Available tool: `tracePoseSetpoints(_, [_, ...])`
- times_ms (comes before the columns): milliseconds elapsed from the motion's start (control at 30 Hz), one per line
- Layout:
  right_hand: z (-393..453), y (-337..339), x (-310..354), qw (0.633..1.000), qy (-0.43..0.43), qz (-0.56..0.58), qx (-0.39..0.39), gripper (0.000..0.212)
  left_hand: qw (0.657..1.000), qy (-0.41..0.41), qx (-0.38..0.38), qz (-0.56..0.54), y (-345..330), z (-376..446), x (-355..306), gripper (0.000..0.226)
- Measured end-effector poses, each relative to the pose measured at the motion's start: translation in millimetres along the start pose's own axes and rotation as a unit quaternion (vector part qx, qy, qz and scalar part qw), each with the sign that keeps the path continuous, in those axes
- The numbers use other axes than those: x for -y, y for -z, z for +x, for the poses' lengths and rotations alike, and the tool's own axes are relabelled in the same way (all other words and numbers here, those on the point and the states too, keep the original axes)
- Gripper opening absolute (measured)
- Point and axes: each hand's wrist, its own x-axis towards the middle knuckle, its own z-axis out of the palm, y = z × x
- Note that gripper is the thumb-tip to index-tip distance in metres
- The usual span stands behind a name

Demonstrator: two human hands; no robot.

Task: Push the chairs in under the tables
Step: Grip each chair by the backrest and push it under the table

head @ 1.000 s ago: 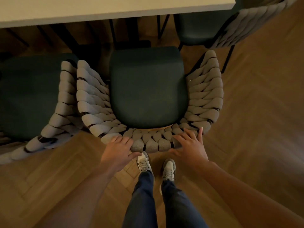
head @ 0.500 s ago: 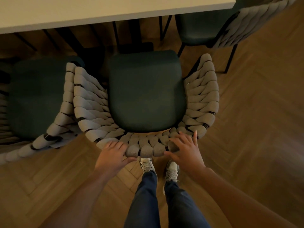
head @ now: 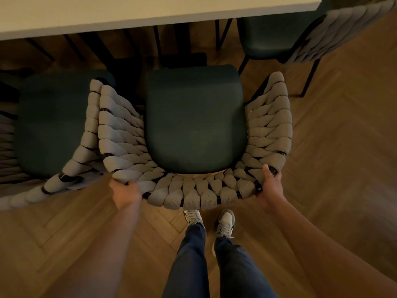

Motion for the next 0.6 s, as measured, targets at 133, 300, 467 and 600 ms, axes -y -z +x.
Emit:
tracePoseSetpoints(133, [-2, -1, 3, 1.0, -0.008, -0.001, 0.003, 0.058, 1.0, 0.013, -0.016, 0.015, -4, 0, -4, 0.056])
tracePoseSetpoints(300, [3, 0, 3, 1.0, -0.021, 0.007, -0.003, 0.057, 0.999, 0.011, -0.036, 0.037, -10, 1, -4, 0.053])
tracePoseSetpoints(467, [5, 0, 4, 0.999, -0.015, -0.031, -0.017, 0.059, 0.999, 0.015, -0.013, 0.041, -5, 2, -6, 0.053])
tracePoseSetpoints(600, [0, -14, 8, 0.981, 0.04, -0.148, -0.118, 0.068, 1.0, 0.008, 0.031, 0.0, 3, 4, 0, 0.055])
